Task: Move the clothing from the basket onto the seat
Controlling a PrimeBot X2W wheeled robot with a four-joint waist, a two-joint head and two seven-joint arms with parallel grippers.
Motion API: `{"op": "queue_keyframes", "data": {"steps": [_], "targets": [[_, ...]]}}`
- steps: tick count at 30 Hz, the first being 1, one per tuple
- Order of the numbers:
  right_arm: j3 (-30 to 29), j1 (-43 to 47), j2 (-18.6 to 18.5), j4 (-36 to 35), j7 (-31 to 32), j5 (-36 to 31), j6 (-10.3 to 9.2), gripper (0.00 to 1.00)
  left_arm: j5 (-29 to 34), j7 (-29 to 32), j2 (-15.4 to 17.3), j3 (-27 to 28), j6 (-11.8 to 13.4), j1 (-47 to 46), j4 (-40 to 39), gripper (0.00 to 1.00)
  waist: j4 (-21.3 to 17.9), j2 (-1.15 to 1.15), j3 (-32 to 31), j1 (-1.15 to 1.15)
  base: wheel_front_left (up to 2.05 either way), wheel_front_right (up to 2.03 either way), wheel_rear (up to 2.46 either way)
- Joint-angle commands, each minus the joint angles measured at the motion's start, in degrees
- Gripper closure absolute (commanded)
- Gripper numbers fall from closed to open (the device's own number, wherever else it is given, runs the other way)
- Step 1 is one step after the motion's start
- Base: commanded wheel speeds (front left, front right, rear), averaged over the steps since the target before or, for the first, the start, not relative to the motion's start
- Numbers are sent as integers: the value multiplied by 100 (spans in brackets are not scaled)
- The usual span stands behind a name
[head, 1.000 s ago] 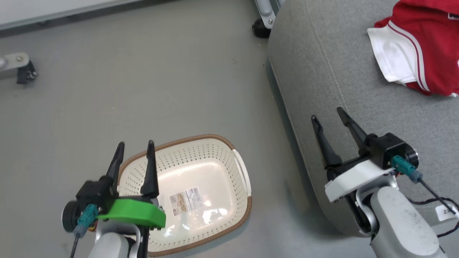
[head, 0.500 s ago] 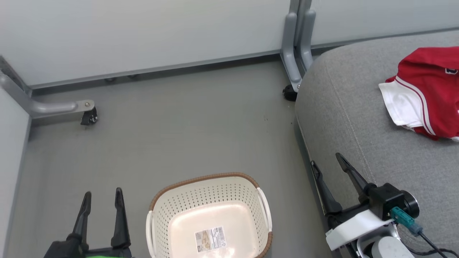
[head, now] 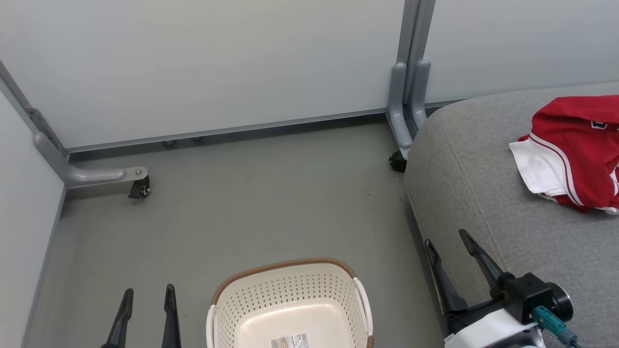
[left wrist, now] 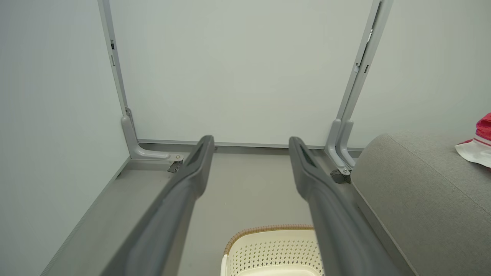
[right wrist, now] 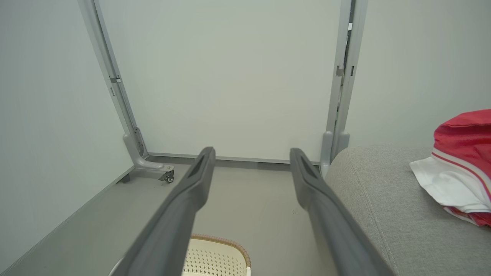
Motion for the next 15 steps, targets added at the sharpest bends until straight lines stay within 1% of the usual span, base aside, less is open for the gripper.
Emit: {"op": "queue_keyframes", "data": {"steps": [1, 15], "targets": [[-19, 65, 21, -23, -19, -37, -4, 0, 18, -1, 6, -8, -26, 73, 14, 0, -4, 0, -5, 1, 0, 0, 0], [-129, 92, 57, 11, -19, -85, -4, 0, 97, -1, 6, -7, -121, 83, 99, 0, -40, 0, -45, 1, 0, 0, 0]]}}
